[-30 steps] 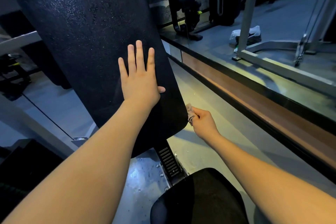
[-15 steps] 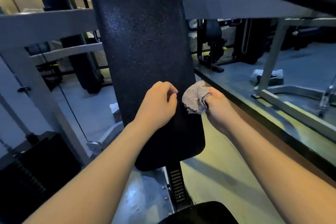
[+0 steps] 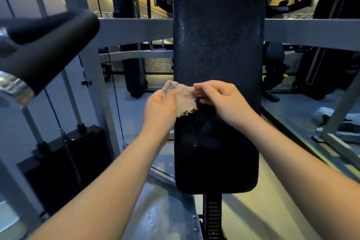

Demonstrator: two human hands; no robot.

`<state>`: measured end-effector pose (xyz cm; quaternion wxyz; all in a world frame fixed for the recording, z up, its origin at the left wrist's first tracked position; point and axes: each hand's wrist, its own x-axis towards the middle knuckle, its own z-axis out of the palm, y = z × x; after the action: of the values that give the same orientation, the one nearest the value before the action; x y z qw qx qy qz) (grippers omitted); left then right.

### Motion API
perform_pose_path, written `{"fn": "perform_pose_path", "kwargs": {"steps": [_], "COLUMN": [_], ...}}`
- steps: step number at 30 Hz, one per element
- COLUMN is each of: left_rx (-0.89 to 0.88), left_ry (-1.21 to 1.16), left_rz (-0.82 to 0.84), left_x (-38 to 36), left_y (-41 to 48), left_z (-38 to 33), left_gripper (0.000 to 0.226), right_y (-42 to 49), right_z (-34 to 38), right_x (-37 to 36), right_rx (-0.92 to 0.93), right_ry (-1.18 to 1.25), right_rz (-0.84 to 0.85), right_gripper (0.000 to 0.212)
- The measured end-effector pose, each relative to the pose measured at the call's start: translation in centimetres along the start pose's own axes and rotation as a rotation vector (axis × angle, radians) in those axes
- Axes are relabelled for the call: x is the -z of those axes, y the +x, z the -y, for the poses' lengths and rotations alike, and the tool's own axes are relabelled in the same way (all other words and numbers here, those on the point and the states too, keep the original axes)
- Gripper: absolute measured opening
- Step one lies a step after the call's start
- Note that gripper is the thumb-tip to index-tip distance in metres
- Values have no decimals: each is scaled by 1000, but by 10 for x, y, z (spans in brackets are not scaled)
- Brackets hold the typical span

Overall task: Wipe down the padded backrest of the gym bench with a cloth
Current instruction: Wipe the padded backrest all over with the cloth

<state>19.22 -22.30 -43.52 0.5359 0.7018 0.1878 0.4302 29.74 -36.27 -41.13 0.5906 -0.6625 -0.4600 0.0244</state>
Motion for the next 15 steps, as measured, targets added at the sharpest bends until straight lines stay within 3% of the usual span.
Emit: {"fn": "perform_pose_path", "kwargs": {"steps": [3, 6, 11, 15], "left_rx": [6, 38, 6, -150], "left_ry": [89, 141, 61, 32], "left_rz": [-168, -265, -389, -199], "left_x": [20, 27, 11, -26], "left_y": [29, 59, 93, 91], "left_z": [-2, -10, -24, -31], "left_gripper": [33, 20, 19, 27], "right_y": [31, 52, 61, 63], "right_z": [-12, -32, -57, -64], "right_x": [10, 12, 10, 21], "right_rx": [277, 417, 478, 555], "right_ry": [-664, -1005, -1023, -1110], "right_rz": [-119, -143, -258, -212], "right_gripper": [23, 37, 40, 45]}}
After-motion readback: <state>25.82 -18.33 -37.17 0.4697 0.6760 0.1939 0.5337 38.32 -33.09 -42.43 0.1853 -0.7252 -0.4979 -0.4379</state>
